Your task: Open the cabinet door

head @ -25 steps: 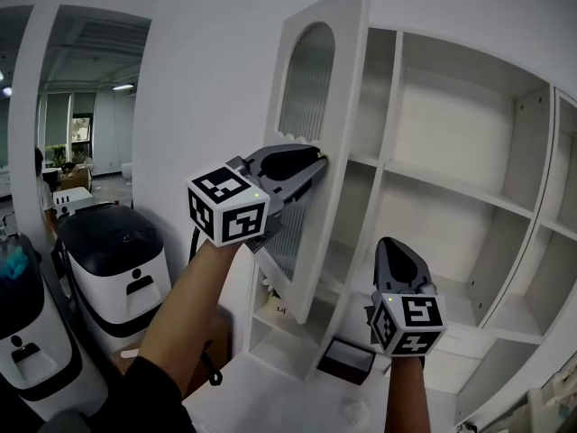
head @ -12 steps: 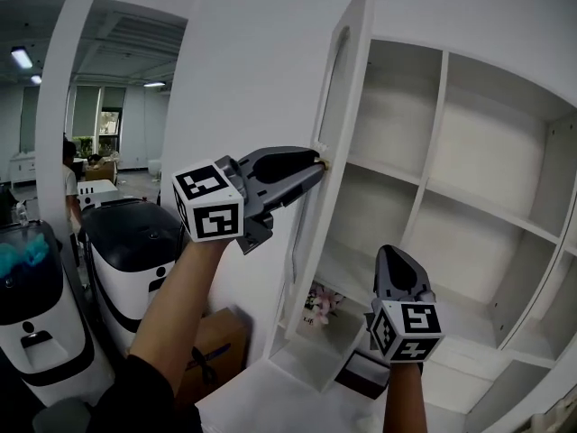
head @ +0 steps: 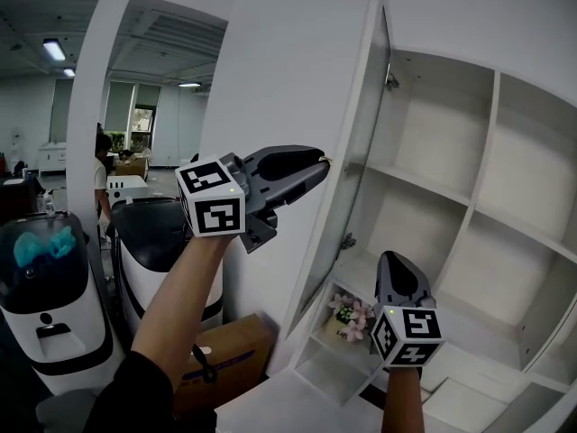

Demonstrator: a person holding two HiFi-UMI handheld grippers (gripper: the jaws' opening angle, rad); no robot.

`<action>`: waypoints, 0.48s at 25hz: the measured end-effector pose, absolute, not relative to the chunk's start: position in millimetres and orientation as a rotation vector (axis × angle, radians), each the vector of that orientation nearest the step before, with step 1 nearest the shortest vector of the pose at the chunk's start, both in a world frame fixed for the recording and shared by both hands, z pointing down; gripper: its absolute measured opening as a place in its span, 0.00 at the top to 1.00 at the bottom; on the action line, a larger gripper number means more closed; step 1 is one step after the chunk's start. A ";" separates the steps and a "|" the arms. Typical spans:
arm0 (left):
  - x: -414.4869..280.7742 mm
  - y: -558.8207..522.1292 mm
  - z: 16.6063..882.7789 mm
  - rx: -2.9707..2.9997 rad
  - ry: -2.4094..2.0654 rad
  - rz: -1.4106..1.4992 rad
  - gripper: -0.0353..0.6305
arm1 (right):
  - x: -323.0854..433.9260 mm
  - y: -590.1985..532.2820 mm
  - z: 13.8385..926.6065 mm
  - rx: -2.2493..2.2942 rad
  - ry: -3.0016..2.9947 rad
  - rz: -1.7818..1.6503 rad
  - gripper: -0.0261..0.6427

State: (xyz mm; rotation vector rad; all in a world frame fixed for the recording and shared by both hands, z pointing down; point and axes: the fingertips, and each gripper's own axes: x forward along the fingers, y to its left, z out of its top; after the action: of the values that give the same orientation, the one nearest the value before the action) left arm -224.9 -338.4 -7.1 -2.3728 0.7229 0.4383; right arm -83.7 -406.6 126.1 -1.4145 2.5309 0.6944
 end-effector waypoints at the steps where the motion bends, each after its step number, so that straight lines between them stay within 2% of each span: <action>1: -232.5 -339.5 -7.0 -2.364 0.743 0.440 0.82 | -90.2 -408.1 126.6 -1.404 2.535 0.693 0.93; 12: -307.6 -360.4 -3.4 -2.312 0.946 0.480 0.86 | -159.0 -425.0 142.2 -1.305 2.595 0.660 0.93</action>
State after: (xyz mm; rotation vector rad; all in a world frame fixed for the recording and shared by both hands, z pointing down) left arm -307.6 -360.4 -3.4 -2.3122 0.9455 0.4796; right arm -159.0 -425.0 142.2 -1.3054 2.5948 0.6600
